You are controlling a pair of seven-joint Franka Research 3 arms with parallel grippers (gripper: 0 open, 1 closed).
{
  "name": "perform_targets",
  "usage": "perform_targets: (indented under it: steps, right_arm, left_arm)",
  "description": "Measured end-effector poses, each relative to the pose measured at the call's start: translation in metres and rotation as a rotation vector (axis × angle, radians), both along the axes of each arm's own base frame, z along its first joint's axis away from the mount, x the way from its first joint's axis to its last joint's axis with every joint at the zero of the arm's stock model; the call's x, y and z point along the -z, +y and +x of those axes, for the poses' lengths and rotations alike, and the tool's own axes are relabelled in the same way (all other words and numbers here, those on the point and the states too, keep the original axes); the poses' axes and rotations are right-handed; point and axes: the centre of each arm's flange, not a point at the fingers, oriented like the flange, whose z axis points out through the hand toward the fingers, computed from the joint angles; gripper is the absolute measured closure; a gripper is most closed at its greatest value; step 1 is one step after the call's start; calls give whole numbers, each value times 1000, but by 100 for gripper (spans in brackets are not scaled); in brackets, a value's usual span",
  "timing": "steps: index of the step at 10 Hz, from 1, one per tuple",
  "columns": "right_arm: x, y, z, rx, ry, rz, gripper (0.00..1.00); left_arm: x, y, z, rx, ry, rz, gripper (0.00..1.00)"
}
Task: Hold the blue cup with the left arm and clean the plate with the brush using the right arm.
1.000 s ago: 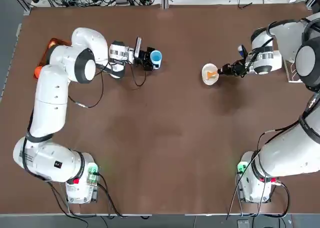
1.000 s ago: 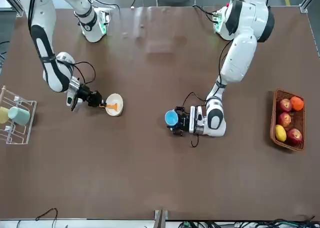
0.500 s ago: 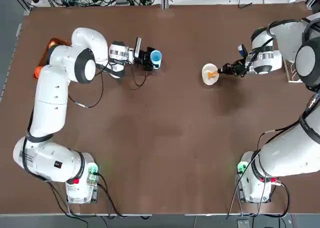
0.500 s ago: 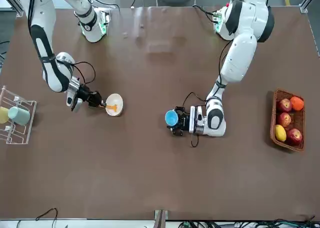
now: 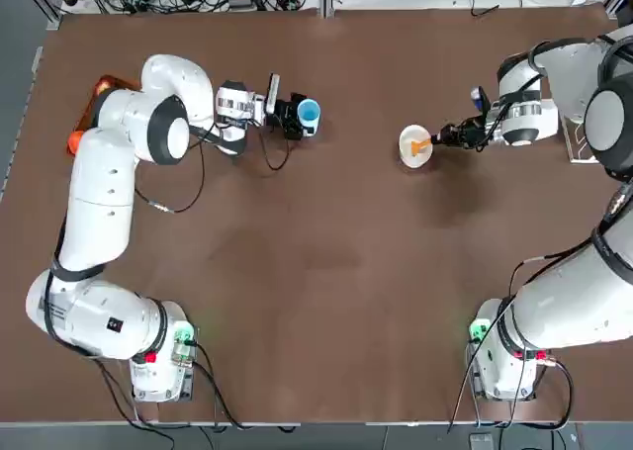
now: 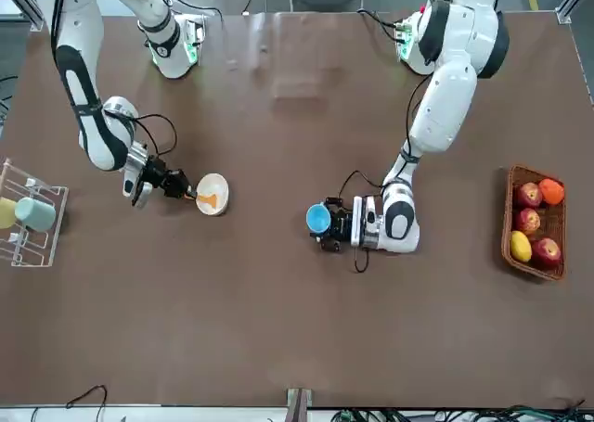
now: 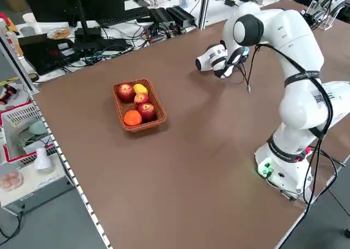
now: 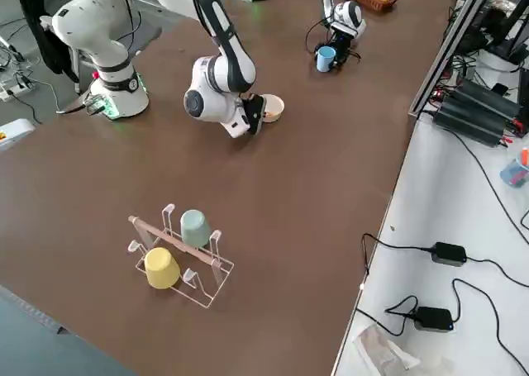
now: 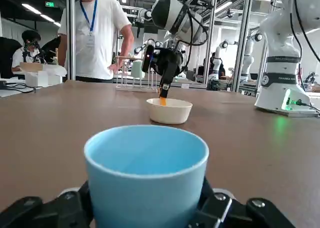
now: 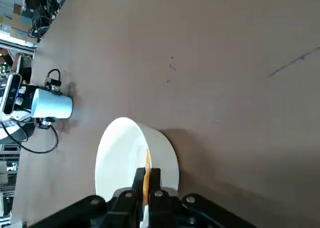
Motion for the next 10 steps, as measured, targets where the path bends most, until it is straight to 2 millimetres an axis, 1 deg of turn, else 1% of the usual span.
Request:
perform_targets:
  steps: [2,5,10]
  right_arm:
    - [-5,7,2,11,20,10,94]
    - [-18,19,6,22,34,21,94]
    - [-20,19,5,24,35,20,94]
  left_arm:
    - [0,0,0,0,0,0,26]
    - [0,0,0,0,0,0,26]
    - [0,0,0,0,-1,0,26]
